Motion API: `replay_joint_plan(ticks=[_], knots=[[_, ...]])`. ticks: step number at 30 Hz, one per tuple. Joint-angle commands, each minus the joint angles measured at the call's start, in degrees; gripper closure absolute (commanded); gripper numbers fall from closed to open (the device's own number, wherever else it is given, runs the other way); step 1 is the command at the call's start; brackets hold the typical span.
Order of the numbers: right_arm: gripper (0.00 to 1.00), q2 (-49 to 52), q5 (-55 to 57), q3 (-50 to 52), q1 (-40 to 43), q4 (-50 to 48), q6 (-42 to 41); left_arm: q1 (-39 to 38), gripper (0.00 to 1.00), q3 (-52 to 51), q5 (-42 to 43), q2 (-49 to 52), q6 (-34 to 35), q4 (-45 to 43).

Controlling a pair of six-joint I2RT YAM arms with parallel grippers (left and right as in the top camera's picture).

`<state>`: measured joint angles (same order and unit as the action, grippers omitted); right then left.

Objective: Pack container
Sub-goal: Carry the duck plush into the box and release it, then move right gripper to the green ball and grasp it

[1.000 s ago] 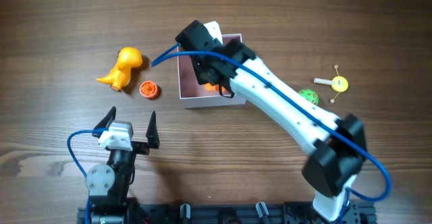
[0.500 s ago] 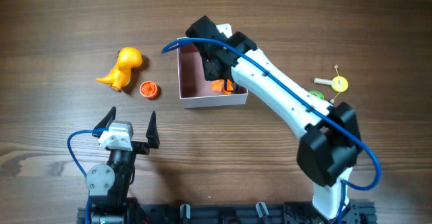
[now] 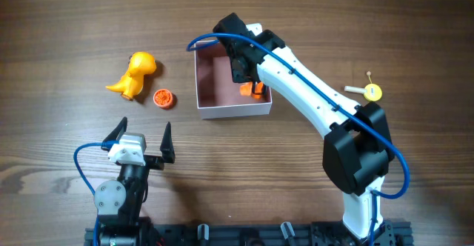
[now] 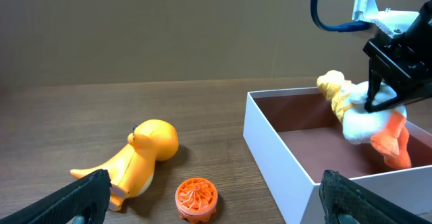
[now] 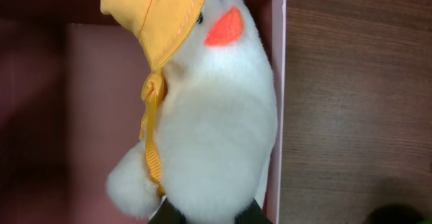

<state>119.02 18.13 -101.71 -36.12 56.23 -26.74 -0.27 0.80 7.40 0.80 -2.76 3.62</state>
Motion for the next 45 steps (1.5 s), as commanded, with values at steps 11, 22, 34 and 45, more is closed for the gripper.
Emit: replay_joint_plan(ticks=[11,22,34,45], knots=[[0.75,1.77,1.07,0.07,0.00,-0.20,1.27,-0.26,0.00,-0.46,1.05,-0.42,-1.11,-0.11],[0.43,1.75,1.09,0.04,0.00,0.81,1.27,-0.26,0.00,-0.46,1.07,-0.42,-1.11,-0.11],[0.08,1.57,1.27,-0.22,0.22,1.53,2.78,-0.26,0.00,-0.46,1.05,-0.42,-1.11,-0.11],[0.05,-14.45,-1.25,-2.32,16.50,15.58,-1.36,-0.26,0.00,-0.46,1.05,-0.42,-1.11,-0.11]])
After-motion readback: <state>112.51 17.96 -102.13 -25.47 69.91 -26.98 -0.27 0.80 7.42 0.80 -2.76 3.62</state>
